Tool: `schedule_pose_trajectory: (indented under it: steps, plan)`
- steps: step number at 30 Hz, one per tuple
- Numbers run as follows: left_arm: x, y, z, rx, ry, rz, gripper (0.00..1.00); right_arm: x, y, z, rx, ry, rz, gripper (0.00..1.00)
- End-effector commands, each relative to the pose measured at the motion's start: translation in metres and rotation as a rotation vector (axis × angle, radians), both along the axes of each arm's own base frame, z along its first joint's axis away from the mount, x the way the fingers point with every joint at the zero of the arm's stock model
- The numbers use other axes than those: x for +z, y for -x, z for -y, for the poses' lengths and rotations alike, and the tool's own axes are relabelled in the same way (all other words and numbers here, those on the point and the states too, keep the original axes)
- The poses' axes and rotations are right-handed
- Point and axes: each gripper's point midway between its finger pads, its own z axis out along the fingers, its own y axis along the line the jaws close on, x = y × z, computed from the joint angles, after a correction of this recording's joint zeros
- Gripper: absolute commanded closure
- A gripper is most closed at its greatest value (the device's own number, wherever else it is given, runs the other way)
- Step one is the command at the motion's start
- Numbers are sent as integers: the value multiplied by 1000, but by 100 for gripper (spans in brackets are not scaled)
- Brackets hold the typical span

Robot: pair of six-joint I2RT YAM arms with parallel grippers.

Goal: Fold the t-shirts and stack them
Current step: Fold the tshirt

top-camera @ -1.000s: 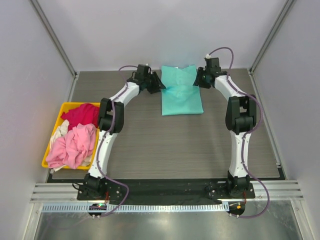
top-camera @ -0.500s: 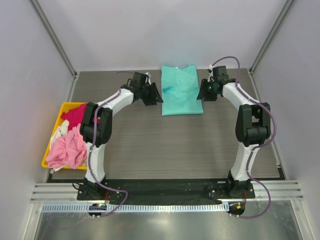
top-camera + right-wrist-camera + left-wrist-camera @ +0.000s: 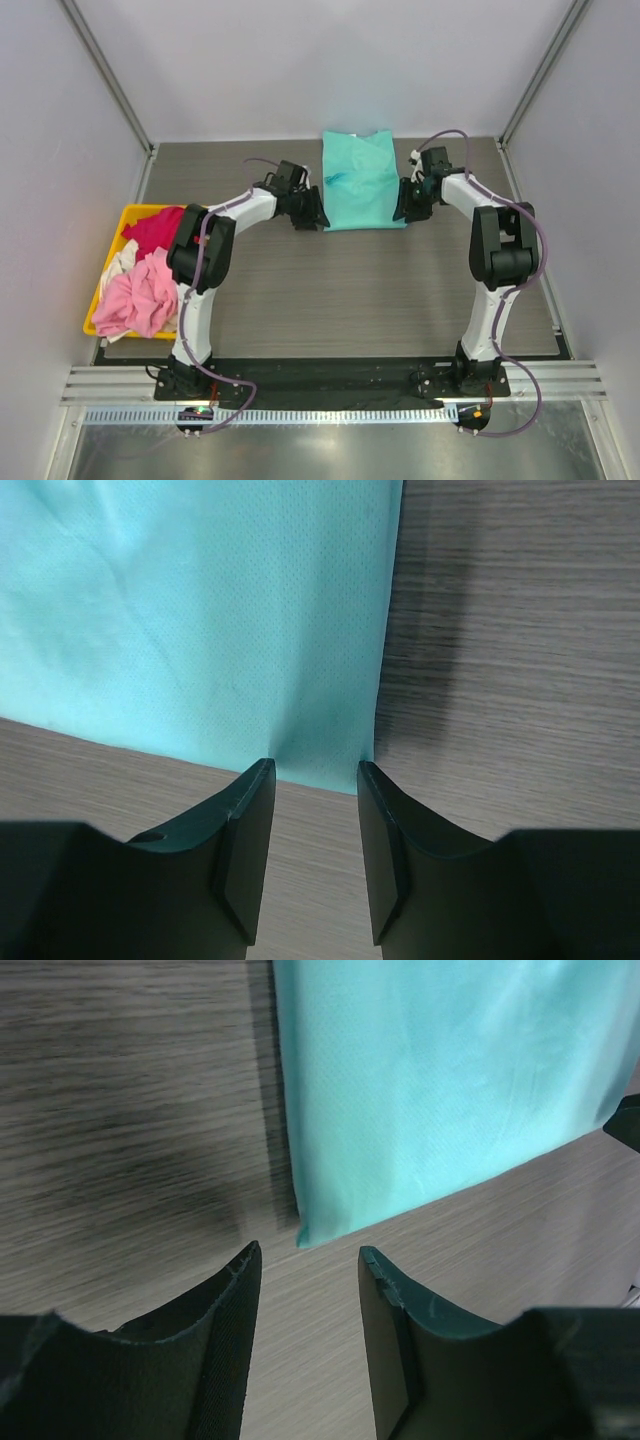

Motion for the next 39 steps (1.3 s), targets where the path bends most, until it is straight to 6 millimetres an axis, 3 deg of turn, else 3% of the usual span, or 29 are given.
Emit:
schedule_pose_trajectory:
  steps: [1,7,9,10,11,14,16,19,20,21,23,24,25,27,28,29,31,33,36,37,39]
  plan:
    - [-7,-8,1,-9,-8,21,55,-7,1,0,26,4,-3,56]
    - [-11,-10,12,-32,25,1,60,-16,-2,0,28,9,-14,57]
    - [-15,-10,13,-32,27,-9,70,-18,-1,1,19,13,-19,60]
    - [-15,-11,14,-31,27,-8,76,-19,-1,1,16,13,-22,67]
    - [-14,-10,13,-29,28,-11,88,-18,-1,1,14,11,-22,72]
    - [-17,-5,11,-4,25,-41,100,-17,4,-1,-5,-2,-31,93]
    - [-12,1,8,31,32,-60,100,-17,10,0,-49,-7,-50,99]
    - [-11,17,0,55,21,-86,100,-18,29,0,-84,15,-74,99]
    - [-19,31,-6,60,-3,-128,100,-26,44,1,-86,27,-103,99]
    - [-20,35,-10,71,-29,-133,100,-19,50,1,-94,30,-94,99]
    - [-15,49,-16,74,-59,-137,100,-26,72,1,-127,45,-129,99]
    - [-23,63,-22,74,-83,-160,100,-18,77,0,-129,40,-113,99]
    - [-15,69,-21,68,-82,-148,100,-19,85,-2,-128,47,-120,99]
    - [-22,91,-28,63,-110,-180,100,-25,108,1,-152,72,-150,99]
    - [-23,98,-29,63,-127,-179,100,-17,114,-1,-153,63,-134,99]
    - [-16,105,-31,64,-128,-170,100,-25,130,-1,-166,67,-164,99]
    - [-22,127,-36,67,-145,-202,100,-20,142,-1,-167,70,-149,99]
    - [-15,139,-36,62,-151,-186,98,-28,161,5,-193,88,-179,98]
    - [-10,154,-45,71,-178,-186,92,-26,177,-1,-186,63,-183,91]
    - [-7,155,-47,77,-183,-182,87,-25,179,-1,-186,65,-179,82]
    - [7,150,-50,92,-188,-148,84,-19,181,2,-199,69,-161,78]
